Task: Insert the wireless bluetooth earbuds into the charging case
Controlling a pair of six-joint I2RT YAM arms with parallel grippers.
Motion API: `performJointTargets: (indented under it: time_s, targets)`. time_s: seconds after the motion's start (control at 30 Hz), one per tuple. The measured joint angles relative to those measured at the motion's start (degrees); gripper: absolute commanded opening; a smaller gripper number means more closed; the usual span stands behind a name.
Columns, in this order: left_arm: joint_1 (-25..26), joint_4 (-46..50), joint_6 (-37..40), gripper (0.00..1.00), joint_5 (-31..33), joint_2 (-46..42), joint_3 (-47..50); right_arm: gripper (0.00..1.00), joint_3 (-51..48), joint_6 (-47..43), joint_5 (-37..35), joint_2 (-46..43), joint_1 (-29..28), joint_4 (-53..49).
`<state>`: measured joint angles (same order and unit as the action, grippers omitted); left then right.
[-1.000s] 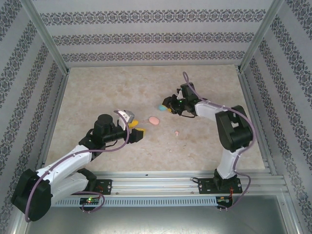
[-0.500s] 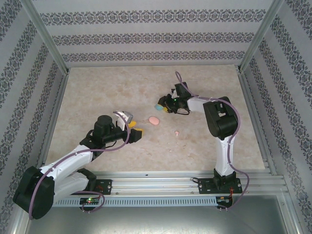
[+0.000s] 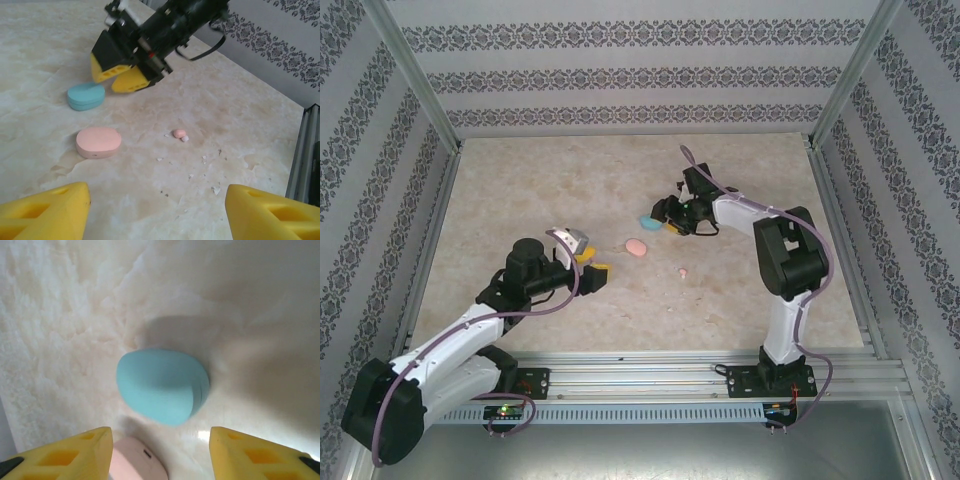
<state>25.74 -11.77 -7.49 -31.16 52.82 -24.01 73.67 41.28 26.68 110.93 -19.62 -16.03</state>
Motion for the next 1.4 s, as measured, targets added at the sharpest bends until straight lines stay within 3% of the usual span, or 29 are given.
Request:
performJointTargets:
  time_s: [0.27,0.6,1.03,1.4]
  targets:
    - [0.00,8.48,1.20,0.68,2.49,-3.08,-1.25,0.54,1.51,-11.08,-7.45,-6.27,-3.50,-10.56]
    - [-0.31,13.97,0.55,0.69,4.66,-3.93,-1.70,0.59,11.96,-24.96,-12.83,1.46,-14.73,-21.42]
    - [-0.37,14.16,0.59,0.71,4.70,-4.85,-1.14,0.66,17.73,-34.07,-17.31,8.24,-17.53,-27.82]
    - [-0.37,14.16,0.57,0.71,4.68,-4.50,-1.07,0.61,20.63,-38.71,-18.32,12.09,-18.43,-29.49]
